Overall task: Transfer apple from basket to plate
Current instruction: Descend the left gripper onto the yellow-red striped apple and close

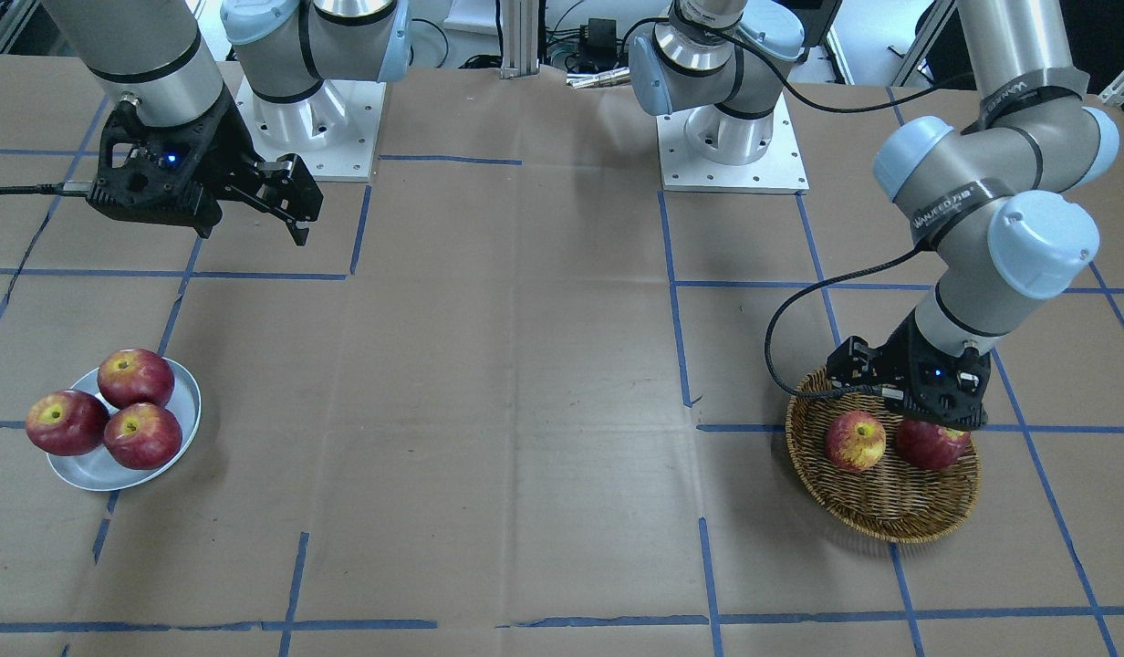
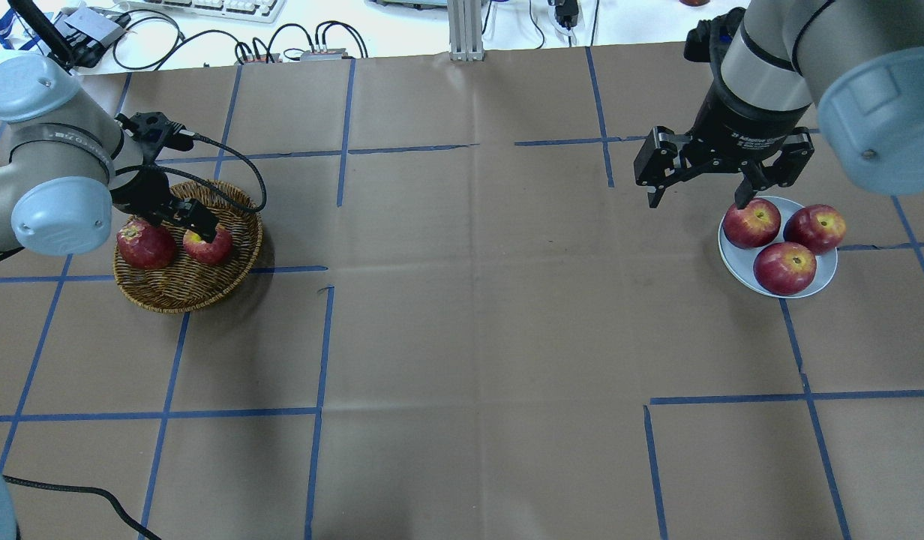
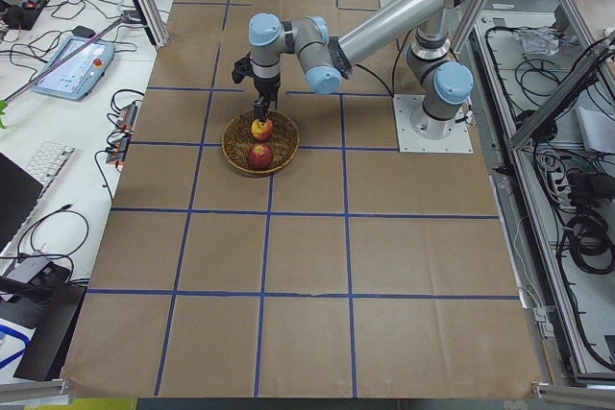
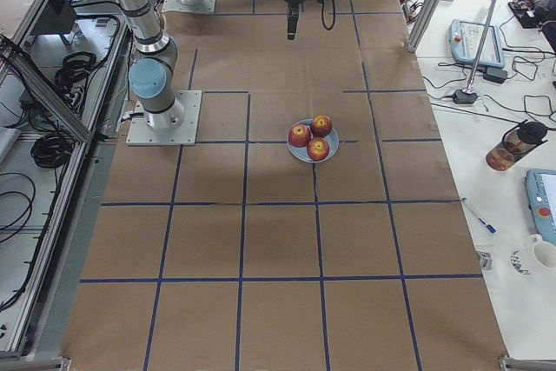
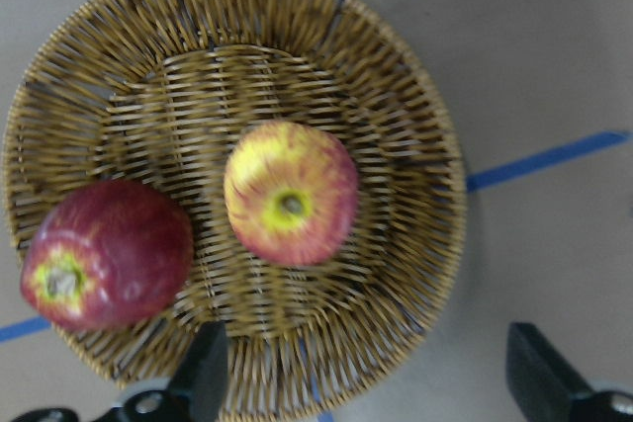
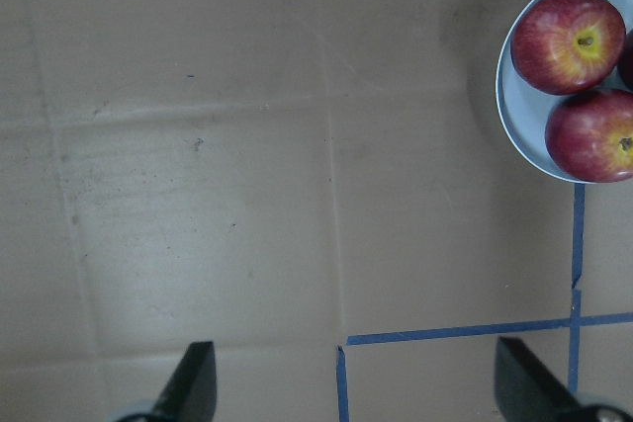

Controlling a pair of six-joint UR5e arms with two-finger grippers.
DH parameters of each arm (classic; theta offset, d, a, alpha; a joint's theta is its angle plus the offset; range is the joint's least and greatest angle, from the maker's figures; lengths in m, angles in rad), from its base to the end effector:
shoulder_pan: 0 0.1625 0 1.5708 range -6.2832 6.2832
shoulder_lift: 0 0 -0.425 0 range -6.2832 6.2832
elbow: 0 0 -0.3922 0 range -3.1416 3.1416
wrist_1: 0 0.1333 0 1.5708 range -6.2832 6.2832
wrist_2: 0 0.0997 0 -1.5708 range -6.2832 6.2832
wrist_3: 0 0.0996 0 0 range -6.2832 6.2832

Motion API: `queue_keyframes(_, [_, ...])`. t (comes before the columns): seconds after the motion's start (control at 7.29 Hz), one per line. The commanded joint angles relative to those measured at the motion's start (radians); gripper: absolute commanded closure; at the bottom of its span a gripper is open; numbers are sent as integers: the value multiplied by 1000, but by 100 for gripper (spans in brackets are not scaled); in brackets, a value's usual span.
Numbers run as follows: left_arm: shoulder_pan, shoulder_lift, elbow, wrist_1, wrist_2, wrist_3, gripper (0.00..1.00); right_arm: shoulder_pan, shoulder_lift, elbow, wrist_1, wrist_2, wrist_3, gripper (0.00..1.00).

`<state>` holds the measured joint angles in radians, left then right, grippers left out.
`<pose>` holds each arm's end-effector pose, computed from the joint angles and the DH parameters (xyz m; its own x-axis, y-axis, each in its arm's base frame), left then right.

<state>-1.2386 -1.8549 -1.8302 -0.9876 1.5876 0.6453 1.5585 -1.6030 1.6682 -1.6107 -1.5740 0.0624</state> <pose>0.0577 -0.5708 0.2721 -0.9509 0.3071 -0.0373 0.3080 0.9511 -0.0216 0.1271 -0.4764 0.4596 -0.9972 0.0745 0.0048 0.0746 0.9969 0.0250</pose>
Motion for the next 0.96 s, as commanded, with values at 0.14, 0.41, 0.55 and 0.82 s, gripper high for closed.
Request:
queue_keyframes(0.14, [2,-122,45,33,0,-24,1,0,0,1,0,0,-1,0])
queue_keyframes(0.41, [4,-147,29,35,0,-35,1,0,2,1,0,0,-1,0])
queue_keyframes(0.55, [2,-159,26,35,3,-51,1,0,0,1,0,-1,-1,0])
queue_keyframes(0.82, [2,-165,29,35,8,-55,17,0,0,-1,0,0,-1,0])
